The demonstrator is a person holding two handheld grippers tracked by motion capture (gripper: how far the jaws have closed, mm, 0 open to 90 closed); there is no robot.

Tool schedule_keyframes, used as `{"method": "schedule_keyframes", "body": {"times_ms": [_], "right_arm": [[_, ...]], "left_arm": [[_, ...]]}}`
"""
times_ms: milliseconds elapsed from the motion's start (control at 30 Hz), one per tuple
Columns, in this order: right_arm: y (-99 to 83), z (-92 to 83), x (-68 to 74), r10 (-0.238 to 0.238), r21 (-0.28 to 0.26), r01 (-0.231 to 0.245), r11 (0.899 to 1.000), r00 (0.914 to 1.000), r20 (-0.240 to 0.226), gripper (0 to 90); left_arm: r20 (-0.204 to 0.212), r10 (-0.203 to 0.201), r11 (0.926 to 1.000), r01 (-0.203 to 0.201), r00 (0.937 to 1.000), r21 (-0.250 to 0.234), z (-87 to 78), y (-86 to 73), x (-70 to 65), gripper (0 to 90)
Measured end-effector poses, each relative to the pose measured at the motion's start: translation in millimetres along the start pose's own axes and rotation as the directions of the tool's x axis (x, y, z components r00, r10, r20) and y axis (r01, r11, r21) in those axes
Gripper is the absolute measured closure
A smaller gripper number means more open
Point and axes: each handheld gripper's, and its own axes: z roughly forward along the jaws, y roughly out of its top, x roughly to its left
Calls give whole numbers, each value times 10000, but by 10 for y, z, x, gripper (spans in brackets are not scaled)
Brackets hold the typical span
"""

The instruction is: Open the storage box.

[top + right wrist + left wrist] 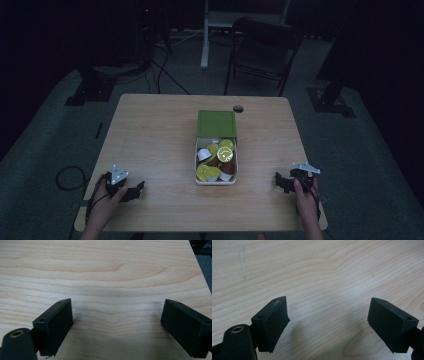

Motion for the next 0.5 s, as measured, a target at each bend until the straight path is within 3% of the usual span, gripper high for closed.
{"method": "schedule_keyframes", "body": {"times_ms": [200, 300, 500], "right_arm": [[9, 8, 7, -10, 9, 11, 10000, 10000, -6, 102], [8, 8, 8, -5, 14, 5, 10000, 10000, -5, 102], [10, 9, 12, 23, 13, -23, 10000, 10000, 24, 102]], "left_arm": [[168, -236, 9994, 232, 9996, 240, 56, -15, 34, 153], [333, -606, 9974, 592, 9976, 421, 79, -7, 74, 129], [422, -541, 9971, 517, 9976, 559, 114, 13, 108, 67]]}}
